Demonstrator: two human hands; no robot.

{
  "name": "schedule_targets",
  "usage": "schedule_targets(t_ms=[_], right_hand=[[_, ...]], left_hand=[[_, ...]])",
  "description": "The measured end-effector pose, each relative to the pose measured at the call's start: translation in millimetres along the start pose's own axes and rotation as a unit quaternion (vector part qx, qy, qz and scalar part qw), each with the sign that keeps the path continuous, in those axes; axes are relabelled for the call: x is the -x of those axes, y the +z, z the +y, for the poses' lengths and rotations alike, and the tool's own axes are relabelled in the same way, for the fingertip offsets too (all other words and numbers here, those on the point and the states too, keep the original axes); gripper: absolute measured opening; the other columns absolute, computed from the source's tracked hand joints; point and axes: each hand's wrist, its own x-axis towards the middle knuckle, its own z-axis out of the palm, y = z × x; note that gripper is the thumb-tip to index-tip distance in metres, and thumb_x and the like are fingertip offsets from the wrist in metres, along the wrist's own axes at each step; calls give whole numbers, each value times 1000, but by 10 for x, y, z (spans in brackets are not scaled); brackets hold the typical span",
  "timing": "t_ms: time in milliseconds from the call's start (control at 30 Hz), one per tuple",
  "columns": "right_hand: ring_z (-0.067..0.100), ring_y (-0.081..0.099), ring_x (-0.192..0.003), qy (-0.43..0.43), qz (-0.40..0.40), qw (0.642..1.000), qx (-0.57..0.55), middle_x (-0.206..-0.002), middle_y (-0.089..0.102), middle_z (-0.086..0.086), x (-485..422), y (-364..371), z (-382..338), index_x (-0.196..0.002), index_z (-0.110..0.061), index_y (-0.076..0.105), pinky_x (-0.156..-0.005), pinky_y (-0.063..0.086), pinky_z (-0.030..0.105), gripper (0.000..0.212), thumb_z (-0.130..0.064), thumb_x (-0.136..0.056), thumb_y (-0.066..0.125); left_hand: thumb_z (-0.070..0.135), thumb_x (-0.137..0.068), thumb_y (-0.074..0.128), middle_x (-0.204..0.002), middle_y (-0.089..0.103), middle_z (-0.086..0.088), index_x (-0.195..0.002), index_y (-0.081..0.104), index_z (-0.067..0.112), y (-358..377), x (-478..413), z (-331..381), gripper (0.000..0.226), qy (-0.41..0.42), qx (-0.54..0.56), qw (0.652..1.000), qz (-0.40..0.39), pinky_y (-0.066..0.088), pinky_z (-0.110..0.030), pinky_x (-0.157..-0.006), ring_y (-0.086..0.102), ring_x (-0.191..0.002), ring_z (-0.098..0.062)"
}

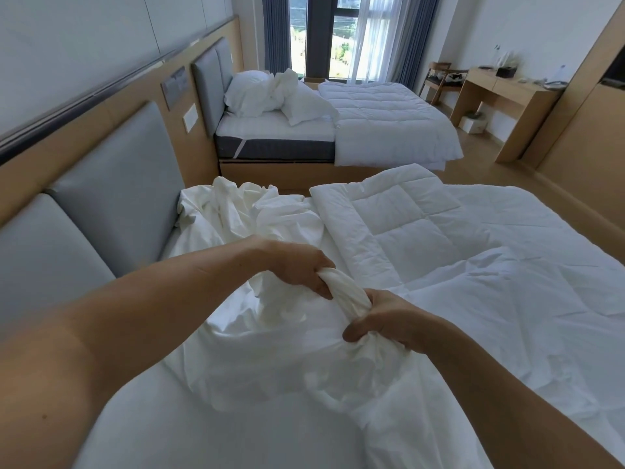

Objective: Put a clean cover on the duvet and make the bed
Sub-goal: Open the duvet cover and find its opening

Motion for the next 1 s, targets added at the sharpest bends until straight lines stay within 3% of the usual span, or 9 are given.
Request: schedule_targets(t_ms=[100,233,300,400,500,600,733,867,1000], right_hand=[[28,71,-91,-15,11,1000,2,-108,71,17,3,28,26,-108,-13,67,-81,59,39,53,-13,-57,80],[23,69,-87,-25,-10,999,26,-106,71,16,17,67,9,-111,-11,64,-79,59,37,48,-6,-65,79],[25,71,-91,-27,-3,999,22,-106,71,14,11,90,4,-111,-13,64,-80,59,38,53,-10,-60,80],[27,71,-96,-40,0,999,13,-106,72,12,14,137,-29,-109,-12,65,-82,59,40,60,-15,-52,82],[24,71,-94,-48,17,999,0,-104,73,9,6,160,-52,-107,-13,65,-87,60,42,61,-16,-50,86],[21,72,-91,-39,25,999,-12,-101,74,5,32,127,-30,-106,-14,66,-86,60,42,55,-11,-55,86],[19,72,-91,-33,34,999,-5,-101,74,2,86,130,-24,-106,-17,66,-84,61,37,52,-8,-59,86],[18,70,-93,-36,37,998,26,-103,72,1,96,58,-56,-108,-21,64,-84,60,36,56,-11,-58,87],[21,71,-90,-14,47,999,9,-100,73,4,79,54,25,-103,-18,67,-82,61,38,53,-13,-54,83]], left_hand=[[45,-86,71,-94,56,10,-115,57,24,62,-26,65,39,20,-91,995,35,42,-30,-81,56,-91,-16],[36,-81,76,-104,55,11,-128,50,26,48,37,159,55,19,6,1000,-7,42,-23,-70,54,-93,-12],[29,-84,69,-98,56,8,-119,56,20,53,54,175,38,17,39,999,-4,44,-26,-72,55,-91,-14],[14,-86,51,-79,56,2,-85,62,8,62,25,159,13,35,77,994,71,45,-34,-76,52,-79,-17],[12,-92,45,-74,61,7,-67,50,21,37,-32,106,27,75,-47,978,190,42,-29,-78,54,-77,-17],[24,-90,37,-77,68,3,-70,58,24,39,-40,20,29,117,-133,944,278,47,-32,-79,55,-70,-18],[27,-88,33,-75,68,5,-76,66,18,1,-53,-87,37,140,-191,929,284,45,-34,-85,61,-66,-20],[25,-88,45,-71,69,5,-75,70,19,-43,-95,-141,28,177,-260,883,347,47,-33,-77,66,-64,-20],[24,-95,48,-92,69,3,-93,70,20,11,-105,-35,23,112,-247,920,284,43,-38,-93,63,-87,-22]])
